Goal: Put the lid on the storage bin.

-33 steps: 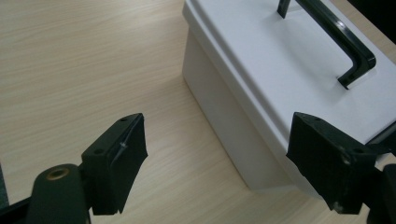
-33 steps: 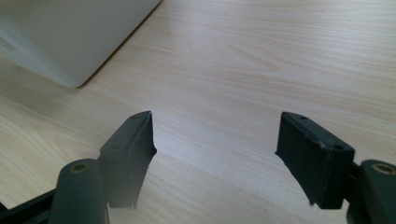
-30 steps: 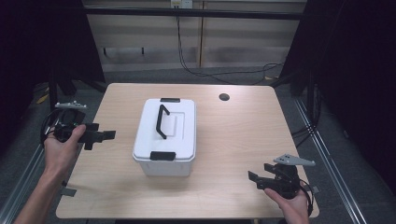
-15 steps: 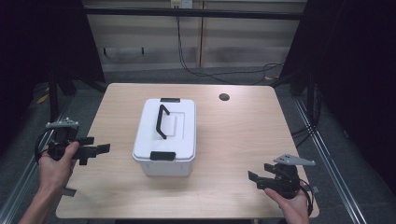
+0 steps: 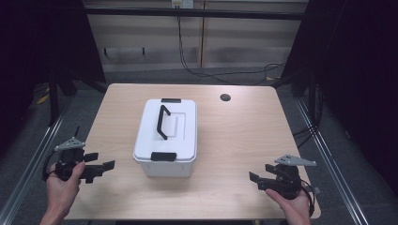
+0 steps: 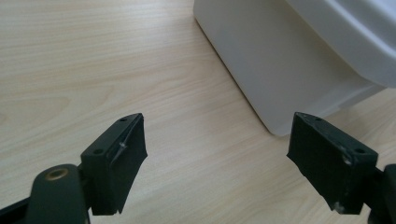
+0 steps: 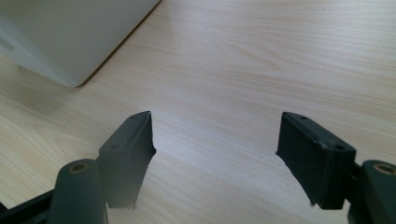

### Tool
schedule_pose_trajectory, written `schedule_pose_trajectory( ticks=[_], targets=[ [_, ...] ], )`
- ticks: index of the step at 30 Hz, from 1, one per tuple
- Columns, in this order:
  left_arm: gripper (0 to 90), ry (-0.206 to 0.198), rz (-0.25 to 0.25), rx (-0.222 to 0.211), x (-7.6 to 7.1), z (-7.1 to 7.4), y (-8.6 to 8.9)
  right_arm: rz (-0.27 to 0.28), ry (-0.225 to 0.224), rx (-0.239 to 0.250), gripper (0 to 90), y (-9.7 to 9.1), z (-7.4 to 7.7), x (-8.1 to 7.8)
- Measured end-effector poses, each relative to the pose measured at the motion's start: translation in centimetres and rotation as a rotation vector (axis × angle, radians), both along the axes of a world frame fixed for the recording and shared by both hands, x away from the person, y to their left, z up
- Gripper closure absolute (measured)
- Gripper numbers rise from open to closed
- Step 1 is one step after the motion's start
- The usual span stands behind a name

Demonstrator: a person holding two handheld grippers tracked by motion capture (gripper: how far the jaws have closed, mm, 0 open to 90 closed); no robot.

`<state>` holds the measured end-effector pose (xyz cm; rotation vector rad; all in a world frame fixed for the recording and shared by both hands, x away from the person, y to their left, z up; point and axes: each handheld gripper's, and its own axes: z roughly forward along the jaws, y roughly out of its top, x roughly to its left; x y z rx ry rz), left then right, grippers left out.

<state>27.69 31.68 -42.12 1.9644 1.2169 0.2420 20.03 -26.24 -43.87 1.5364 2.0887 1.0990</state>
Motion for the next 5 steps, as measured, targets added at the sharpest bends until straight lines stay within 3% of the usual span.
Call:
schedule_pose_trajectory(
  ticks=[2,3,5],
  targets=[
    [18.8,-0.001,0.024,-0.02,-0.4,-0.4,0.4,0.003,0.003,-0.004,26.4,0.0,0.0,0.0],
    [18.8,-0.01,0.035,0.028,-0.9,-0.7,0.3,0.003,0.003,-0.005,26.4,0.1,0.0,0.0],
    [18.3,-0.007,0.036,0.036,-1.2,-1.0,0.1,0.001,0.007,-0.007,26.4,0.1,0.0,0.0]
  ],
)
